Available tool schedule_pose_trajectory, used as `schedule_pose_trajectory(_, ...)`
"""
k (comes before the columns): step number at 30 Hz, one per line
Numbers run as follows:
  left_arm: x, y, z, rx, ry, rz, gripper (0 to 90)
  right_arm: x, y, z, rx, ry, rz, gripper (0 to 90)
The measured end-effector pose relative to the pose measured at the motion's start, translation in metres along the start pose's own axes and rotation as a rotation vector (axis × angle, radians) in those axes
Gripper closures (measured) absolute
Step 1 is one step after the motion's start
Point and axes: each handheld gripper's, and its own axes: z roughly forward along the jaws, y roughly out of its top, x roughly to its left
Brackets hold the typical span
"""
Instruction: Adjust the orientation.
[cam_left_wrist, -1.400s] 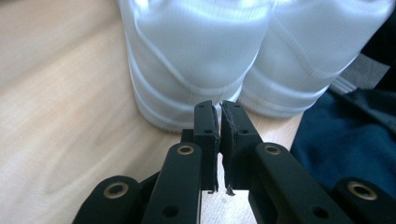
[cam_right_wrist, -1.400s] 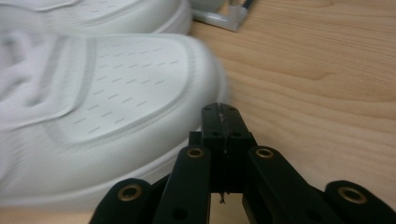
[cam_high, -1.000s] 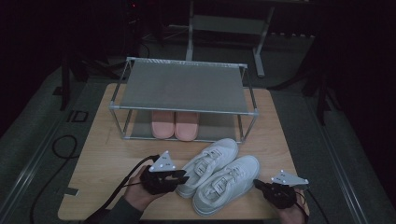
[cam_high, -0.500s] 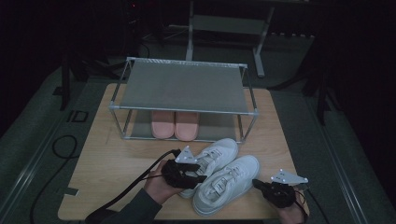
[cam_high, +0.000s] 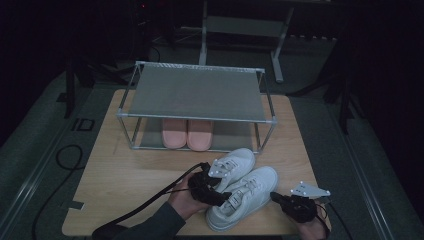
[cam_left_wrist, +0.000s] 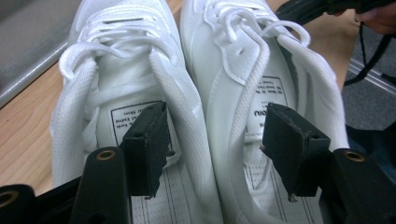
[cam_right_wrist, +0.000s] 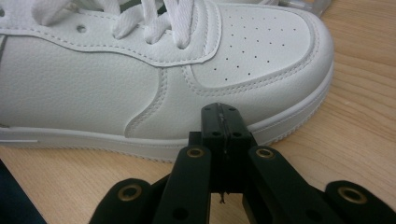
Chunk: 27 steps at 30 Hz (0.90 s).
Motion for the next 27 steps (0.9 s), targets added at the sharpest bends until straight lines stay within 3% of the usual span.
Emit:
schedule_pose_trajectory(9,-0.002,0.002,0.010,0.023,0.014,-0.002,43.0,0.000,0.000,-0.001,-0.006,-0.009,-0.002,89.8)
schedule_pose_trajectory(16,-0.002,0.001,0.016,0.061,0.019,-0.002,50.4,-0.008,-0.002,-0.010,-0.032,-0.041,0.022,87.3)
schedule_pose_trajectory(27,0.000,0.002,0.016,0.060,0.009,-0.002,58.8,-0.016,-0.006,-0.017,-0.044,-0.068,0.049,87.2)
